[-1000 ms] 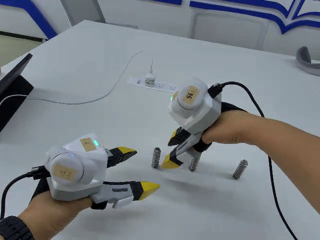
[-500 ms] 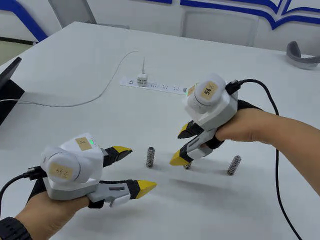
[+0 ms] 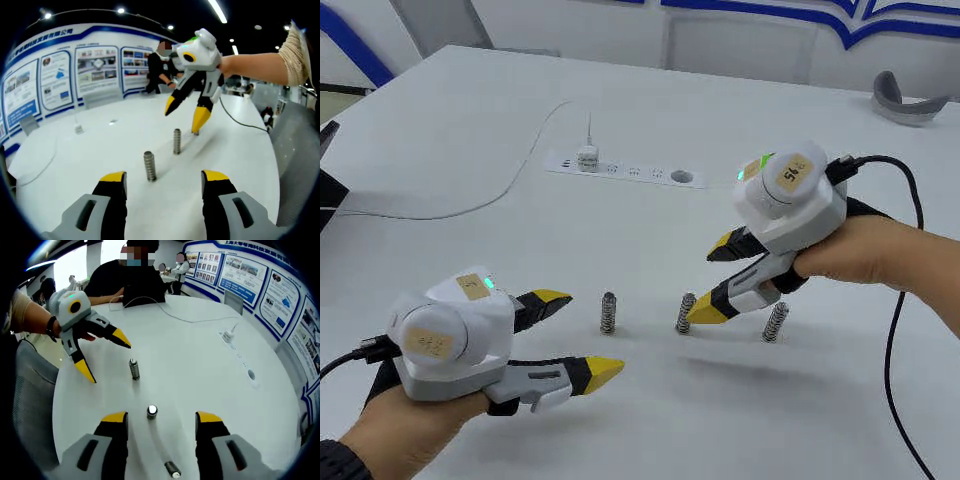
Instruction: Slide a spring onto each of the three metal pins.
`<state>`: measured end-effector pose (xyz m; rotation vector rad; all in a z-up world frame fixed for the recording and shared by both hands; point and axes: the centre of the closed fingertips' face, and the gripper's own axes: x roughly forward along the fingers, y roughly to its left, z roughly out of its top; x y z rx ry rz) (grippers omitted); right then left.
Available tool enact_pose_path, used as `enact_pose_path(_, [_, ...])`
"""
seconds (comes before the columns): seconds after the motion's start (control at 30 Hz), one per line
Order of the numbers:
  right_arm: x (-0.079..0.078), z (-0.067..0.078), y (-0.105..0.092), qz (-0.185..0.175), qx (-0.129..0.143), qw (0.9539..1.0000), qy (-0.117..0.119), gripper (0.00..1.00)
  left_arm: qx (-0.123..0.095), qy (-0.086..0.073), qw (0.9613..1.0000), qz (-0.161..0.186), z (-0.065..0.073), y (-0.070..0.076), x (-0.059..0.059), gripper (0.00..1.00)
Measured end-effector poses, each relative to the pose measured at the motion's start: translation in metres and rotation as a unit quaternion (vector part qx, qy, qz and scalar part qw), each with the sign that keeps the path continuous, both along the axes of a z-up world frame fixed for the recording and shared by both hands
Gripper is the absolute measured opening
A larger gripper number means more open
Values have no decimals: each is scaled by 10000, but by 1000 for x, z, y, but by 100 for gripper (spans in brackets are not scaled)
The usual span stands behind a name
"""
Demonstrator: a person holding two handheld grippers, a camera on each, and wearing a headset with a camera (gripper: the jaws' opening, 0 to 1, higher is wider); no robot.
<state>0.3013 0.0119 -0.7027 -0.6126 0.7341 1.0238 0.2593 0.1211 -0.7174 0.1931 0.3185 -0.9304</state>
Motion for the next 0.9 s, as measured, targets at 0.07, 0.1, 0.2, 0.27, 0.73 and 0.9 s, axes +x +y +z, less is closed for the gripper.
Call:
enact_pose_path(0.07, [0,3,-6,-106,132,9999,-34,56,9,12,10000,4,0,0,0,61])
enact_pose_path(0.1, [0,4,-8,-144,180,9997,-56,56,13,14,10000,4,0,0,0,61])
enact_pose_path(0.2, [-1,7,-18,-283,274,9991,-128,58,26,23,10000,3,0,0,-1,62])
enact_pose_path(0.27, [-3,8,-26,-373,338,9986,-133,58,37,30,10000,1,-1,1,-1,62])
enact_pose_path(0.73, [-19,9,-67,-940,689,9927,-321,60,33,35,10000,-1,0,0,0,64])
enact_pose_path(0.9, [-27,4,-76,-1083,813,9902,-337,61,40,46,10000,-5,1,0,-1,65])
